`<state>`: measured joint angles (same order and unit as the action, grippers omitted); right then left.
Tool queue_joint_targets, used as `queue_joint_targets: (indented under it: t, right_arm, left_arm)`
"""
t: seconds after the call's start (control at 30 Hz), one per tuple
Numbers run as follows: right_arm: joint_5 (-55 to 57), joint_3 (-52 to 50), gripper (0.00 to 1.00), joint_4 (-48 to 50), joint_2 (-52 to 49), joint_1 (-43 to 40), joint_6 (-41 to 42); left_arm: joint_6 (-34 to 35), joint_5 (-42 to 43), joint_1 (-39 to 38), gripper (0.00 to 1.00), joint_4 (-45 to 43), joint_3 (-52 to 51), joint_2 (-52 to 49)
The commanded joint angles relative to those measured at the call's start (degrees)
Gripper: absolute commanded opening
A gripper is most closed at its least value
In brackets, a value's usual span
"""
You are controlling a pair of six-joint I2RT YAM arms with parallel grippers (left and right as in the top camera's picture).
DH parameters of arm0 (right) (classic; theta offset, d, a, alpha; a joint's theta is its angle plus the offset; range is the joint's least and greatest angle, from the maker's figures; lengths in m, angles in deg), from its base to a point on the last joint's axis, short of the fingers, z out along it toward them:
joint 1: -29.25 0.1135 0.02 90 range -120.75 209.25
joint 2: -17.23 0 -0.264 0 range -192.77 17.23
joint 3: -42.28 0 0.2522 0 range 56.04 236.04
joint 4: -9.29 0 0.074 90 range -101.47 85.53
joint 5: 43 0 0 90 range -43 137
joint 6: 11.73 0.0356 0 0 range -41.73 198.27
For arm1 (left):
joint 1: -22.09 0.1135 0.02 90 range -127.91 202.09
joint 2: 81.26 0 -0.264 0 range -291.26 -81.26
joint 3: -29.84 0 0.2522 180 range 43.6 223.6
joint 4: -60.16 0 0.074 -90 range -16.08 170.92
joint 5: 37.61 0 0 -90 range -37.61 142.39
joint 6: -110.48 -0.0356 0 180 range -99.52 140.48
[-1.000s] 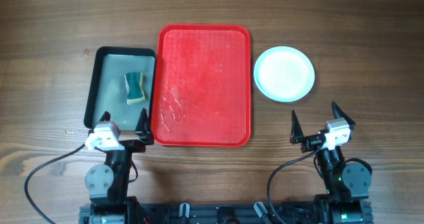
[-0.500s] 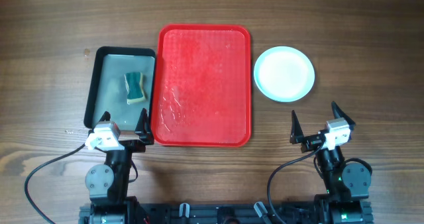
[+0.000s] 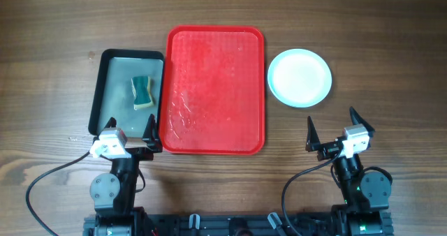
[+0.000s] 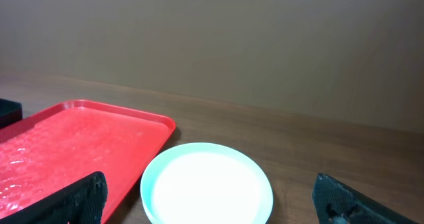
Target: Clean dirty plates on tray and stack at the side
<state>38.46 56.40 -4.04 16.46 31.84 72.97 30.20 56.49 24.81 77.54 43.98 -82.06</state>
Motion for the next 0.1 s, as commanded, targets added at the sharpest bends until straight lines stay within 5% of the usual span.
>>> queue_joint_targets:
  t: [0.0, 0.07]
  right_arm:
    - [-0.5, -0.1, 1.0, 0.2, 0.5, 0.3, -0.7]
    - [-0.5, -0.1, 1.0, 0.2, 0.5, 0.3, -0.7]
  left_arm:
    - [-0.9, -1.2, -0.3, 1.0, 0.7, -0.1, 0.5]
    - [-0.9, -1.2, -0.3, 1.0, 0.7, -0.1, 0.5]
